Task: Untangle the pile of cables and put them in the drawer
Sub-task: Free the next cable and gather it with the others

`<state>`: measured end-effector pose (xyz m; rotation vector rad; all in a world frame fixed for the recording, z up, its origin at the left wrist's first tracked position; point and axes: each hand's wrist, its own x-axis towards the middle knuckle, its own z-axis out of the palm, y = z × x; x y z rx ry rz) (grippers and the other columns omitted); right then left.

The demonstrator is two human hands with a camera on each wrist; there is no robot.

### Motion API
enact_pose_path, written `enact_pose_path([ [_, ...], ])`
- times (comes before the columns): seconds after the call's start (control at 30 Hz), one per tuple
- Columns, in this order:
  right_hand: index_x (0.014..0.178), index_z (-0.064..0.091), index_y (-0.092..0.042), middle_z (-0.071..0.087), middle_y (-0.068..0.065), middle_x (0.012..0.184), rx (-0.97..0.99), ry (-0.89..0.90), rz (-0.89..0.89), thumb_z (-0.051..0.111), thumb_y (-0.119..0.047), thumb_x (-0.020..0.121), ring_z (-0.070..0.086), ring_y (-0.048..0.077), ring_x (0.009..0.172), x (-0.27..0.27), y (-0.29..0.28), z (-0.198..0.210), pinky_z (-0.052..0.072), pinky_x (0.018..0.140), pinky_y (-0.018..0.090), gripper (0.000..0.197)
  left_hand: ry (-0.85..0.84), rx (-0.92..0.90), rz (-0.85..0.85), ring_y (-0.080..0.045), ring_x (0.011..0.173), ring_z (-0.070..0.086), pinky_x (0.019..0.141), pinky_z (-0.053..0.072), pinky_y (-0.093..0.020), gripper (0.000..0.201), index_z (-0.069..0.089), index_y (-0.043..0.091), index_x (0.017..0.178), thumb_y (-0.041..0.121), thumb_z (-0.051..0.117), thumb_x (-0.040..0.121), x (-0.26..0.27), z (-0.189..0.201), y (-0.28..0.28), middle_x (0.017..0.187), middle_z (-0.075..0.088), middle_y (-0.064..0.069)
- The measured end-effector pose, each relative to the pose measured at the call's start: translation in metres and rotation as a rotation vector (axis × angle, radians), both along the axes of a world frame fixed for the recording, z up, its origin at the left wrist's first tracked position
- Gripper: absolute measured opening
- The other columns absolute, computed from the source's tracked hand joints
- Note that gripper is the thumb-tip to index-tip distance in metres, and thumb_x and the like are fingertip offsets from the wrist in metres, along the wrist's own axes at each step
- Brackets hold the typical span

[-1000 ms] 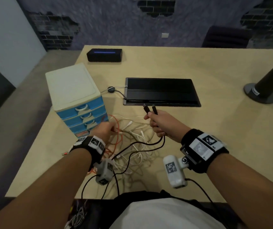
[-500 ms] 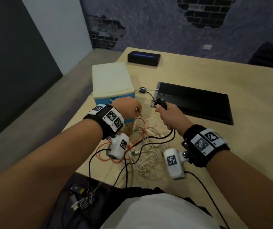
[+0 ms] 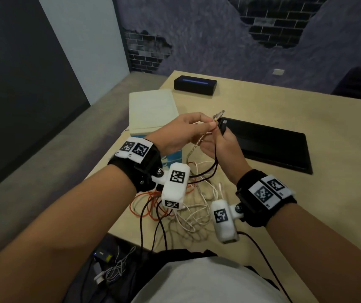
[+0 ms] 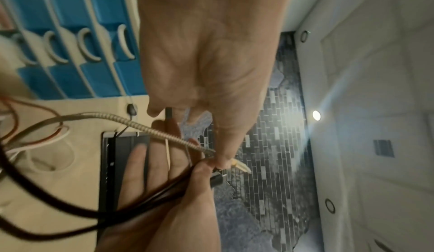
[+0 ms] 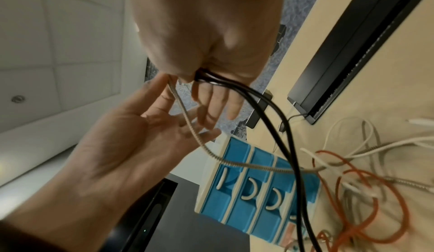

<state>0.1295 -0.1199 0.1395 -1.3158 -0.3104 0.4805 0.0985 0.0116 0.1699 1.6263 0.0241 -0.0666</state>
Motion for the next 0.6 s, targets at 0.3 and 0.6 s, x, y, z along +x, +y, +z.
enact_pose_path([
  [0.3, 0.111, 0.056, -0.007, 0.065, 0.011, 0.081, 0.075, 0.041, 0.027, 0.033, -0.025, 0.107, 0.065, 0.015, 0.062, 0.002, -0.003, -0.005, 0.058, 0.062, 0.03, 0.03, 0.033, -0.172, 0.108, -0.003, 0.066, 0.06, 0.07, 0.049, -0.025, 0.031, 0.048, 0.017, 0.126, 0.018, 0.054, 0.096, -0.007, -0.03, -0.007, 0.087, 0.061, 0.003],
  [0.6, 0.088, 0.048, -0.014, 0.034, -0.004, 0.058, -0.096, -0.025, -0.006, 0.03, -0.029, 0.107, 0.028, 0.005, 0.037, 0.018, -0.004, 0.0, 0.023, 0.036, 0.017, 0.03, 0.213, 0.485, -0.337, -0.012, 0.057, 0.055, 0.06, 0.045, -0.02, 0.047, 0.059, 0.015, 0.07, 0.056, 0.049, 0.091, -0.026, -0.053, -0.017, 0.064, 0.058, -0.005],
])
